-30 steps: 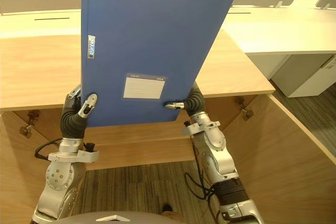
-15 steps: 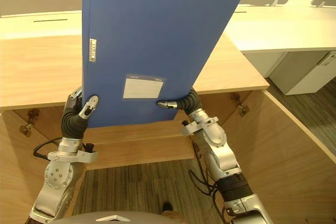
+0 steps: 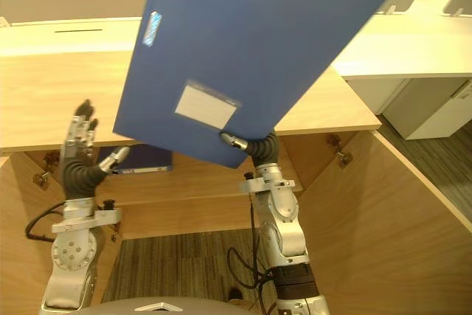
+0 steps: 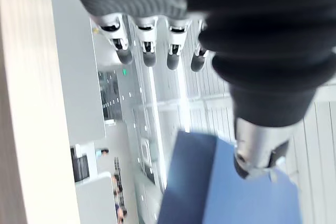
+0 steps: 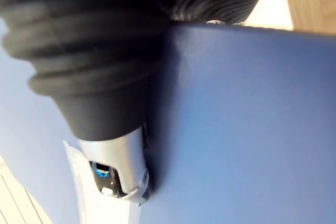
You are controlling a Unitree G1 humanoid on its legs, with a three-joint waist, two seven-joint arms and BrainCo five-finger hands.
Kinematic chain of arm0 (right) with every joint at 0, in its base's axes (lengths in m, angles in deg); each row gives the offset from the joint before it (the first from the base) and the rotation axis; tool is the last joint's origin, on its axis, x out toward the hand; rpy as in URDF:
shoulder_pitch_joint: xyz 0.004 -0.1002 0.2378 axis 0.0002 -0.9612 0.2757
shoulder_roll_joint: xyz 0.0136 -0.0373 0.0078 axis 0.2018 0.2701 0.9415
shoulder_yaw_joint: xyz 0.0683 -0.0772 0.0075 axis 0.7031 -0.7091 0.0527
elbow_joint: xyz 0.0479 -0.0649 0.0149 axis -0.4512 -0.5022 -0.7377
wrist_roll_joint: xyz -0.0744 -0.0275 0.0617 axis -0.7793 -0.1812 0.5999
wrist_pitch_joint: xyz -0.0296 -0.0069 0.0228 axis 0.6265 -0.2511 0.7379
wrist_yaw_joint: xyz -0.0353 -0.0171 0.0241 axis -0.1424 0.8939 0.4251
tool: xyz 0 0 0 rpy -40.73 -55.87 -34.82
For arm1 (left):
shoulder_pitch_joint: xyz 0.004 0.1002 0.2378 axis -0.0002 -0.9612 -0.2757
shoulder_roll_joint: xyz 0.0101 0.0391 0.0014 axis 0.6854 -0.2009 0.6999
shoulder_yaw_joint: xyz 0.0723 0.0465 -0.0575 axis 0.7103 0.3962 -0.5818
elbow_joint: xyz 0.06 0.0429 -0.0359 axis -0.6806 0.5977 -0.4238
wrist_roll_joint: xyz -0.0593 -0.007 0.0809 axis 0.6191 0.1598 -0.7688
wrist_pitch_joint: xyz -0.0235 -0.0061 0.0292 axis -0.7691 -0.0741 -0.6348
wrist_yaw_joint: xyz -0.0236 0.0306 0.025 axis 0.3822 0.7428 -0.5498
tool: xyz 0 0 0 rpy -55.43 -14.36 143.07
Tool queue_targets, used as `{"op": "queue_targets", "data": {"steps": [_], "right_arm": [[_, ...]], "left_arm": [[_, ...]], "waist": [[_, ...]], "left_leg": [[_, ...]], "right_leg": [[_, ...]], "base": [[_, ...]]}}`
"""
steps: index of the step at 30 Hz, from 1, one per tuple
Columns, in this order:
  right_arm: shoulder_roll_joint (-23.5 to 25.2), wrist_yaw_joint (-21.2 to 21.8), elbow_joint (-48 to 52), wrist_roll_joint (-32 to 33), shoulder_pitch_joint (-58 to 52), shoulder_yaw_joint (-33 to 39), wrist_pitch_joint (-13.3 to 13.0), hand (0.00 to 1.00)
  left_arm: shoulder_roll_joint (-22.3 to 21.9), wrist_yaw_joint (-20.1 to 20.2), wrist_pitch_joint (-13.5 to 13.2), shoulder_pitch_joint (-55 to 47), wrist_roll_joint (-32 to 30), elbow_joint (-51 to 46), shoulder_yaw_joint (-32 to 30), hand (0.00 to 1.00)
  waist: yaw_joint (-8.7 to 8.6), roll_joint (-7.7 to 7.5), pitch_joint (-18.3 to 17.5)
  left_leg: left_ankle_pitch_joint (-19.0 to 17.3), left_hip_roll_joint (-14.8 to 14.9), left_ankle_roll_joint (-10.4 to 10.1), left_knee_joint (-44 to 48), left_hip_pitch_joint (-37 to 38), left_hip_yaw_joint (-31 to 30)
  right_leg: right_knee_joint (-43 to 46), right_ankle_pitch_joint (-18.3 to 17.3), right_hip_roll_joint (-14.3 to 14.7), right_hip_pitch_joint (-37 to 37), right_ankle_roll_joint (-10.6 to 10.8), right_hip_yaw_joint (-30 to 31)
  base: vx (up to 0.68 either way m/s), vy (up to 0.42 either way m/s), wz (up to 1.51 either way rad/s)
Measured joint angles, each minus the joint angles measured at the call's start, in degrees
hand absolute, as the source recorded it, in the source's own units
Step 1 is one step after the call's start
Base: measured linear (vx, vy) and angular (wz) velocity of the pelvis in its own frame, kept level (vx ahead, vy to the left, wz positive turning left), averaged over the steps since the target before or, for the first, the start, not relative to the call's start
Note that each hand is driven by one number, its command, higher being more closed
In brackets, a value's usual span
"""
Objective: Walk over to the cabinet, pick up the folder, carry it to the office cabinet, place the folder inside the office cabinet, then close the office cabinet door
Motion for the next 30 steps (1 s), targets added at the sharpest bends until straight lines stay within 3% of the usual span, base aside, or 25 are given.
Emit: {"op": "queue_targets", "data": {"steps": [4, 11, 18, 24, 30], "right_arm": [[1.6, -0.4, 0.0, -2.1, -2.0, 2.4, 0.0, 1.0], [2.5, -1.6, 3.1, -5.7, -4.4, 3.9, 0.1, 1.0], [2.4, -2.2, 4.4, -12.8, -5.5, 2.1, 0.6, 1.0], [2.1, -2.3, 4.2, -18.4, -5.6, -3.7, 0.6, 1.0], [-1.5, -2.2, 1.1, -23.9, -5.6, -13.5, 0.5, 1.0]], "left_arm": [[-3.3, -2.9, 1.0, -2.6, 0.1, 1.3, -8.5, 0.0], [-6.4, -3.2, 4.3, -5.8, 0.6, 11.8, -14.4, 0.0], [-6.8, 3.2, 8.3, -7.5, 3.6, 32.9, -14.7, 0.0], [-6.5, 4.6, 10.2, -6.3, 4.4, 47.2, -15.0, 0.0], [-3.2, 5.0, 10.8, -3.3, 2.4, 63.0, -13.7, 0.0]], "waist": [[0.32, -0.01, 0.0], [0.64, -0.17, 0.1], [1.06, -0.97, -0.1], [1.36, -1.55, -0.1], [1.72, -1.83, -0.2]], "left_leg": [[1.0, -0.2, -0.1, -2.0, 0.2, -0.5], [2.1, -0.3, -0.1, -3.9, 0.8, -1.6], [2.3, -0.4, -0.2, -4.6, 0.8, -2.0], [2.3, -0.4, -0.2, -4.6, 0.8, -2.5], [2.3, -0.3, -0.2, -4.2, 0.8, -2.7]], "right_leg": [[-0.1, -0.2, 0.0, 0.0, 0.1, -0.4], [-0.2, -0.6, -0.1, 0.4, 0.3, -1.7], [-0.4, -0.9, -0.1, 0.1, 0.5, -2.1], [-0.4, -0.9, -0.2, 0.3, 0.5, -2.7], [-0.5, -0.9, -0.1, 0.5, 0.5, -2.7]], "base": [[-0.05, -0.028, 0.06], [-0.01, -0.013, 0.1], [0.0, -0.008, 0.02], [-0.02, -0.017, 0.04], [-0.05, -0.022, 0.01]]}}
